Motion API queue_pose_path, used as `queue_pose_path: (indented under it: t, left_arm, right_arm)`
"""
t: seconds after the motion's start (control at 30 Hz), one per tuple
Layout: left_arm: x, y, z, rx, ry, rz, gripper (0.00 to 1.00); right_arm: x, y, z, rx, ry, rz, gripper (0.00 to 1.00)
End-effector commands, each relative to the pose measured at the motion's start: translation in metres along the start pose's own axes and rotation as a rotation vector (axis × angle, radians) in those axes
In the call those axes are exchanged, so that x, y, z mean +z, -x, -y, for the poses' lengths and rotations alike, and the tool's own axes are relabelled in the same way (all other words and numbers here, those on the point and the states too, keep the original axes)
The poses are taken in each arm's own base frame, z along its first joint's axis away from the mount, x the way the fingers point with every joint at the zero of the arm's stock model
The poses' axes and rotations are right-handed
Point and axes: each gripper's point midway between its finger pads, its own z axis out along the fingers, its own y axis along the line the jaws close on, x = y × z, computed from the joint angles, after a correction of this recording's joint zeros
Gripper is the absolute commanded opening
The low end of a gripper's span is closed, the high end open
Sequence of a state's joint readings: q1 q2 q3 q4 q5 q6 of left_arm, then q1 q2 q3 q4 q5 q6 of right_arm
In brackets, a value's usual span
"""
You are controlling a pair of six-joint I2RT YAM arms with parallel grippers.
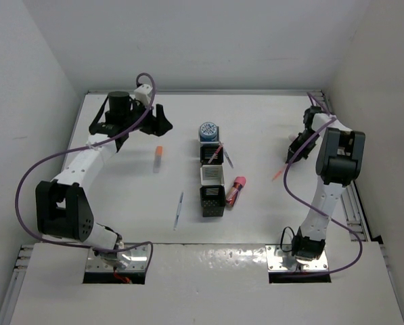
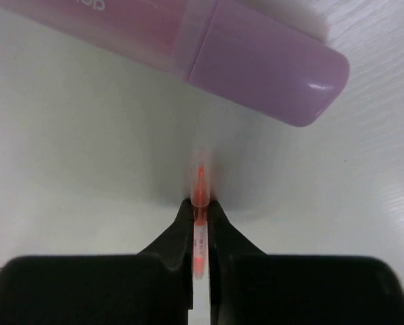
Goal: Sort the stationery into containers
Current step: Grab a piece of stationery with the right arm, then place the stationery into the container
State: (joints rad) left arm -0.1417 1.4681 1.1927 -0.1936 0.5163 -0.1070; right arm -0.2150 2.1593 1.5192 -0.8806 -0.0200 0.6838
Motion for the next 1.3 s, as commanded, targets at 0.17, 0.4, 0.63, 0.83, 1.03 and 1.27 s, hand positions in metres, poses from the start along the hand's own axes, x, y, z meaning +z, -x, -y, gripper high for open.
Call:
queue_pose_path:
  t: [0.17, 0.4, 0.63, 0.83, 1.03, 1.27]
  left_arm:
    - [-0.017, 0.022, 0.002, -0.009, -0.009, 0.063, 0.7]
    - [-0.049, 0.042, 0.008, 0.028, 0.015, 0.176, 0.78]
    - [-0.065, 0.028, -0.002, -0.023, 0.079, 0.158, 1.0]
    - [-0.068, 0.002, -0.012, -0.107, 0.096, 0.096, 1.0]
    - [-0.075, -0.008, -0.019, -0.155, 0.106, 0.132, 1.0]
    - [-0.079, -0.021, -0.022, -0.124, 0.116, 0.091, 1.0]
  right_arm:
    - [-0.032, -0.024, -0.013, 0.02, 0.136, -0.031, 0.0]
    - [-0.112, -0.034, -0.043, -0.052, 0.352, 0.107, 0.0]
    - [-0.211, -0.047, -0.126, -0.441, 0.517, 0.584, 0.0]
    - [-0.274, -0.084, -0.206, -0.735, 0.63, 0.934, 0.0]
    - [-0.268, -0.112, -0.259, -0.859, 0.638, 1.006, 0.0]
    - [-0.245, -0.163, -0.294, -0.992, 0.64, 0.996, 0.0]
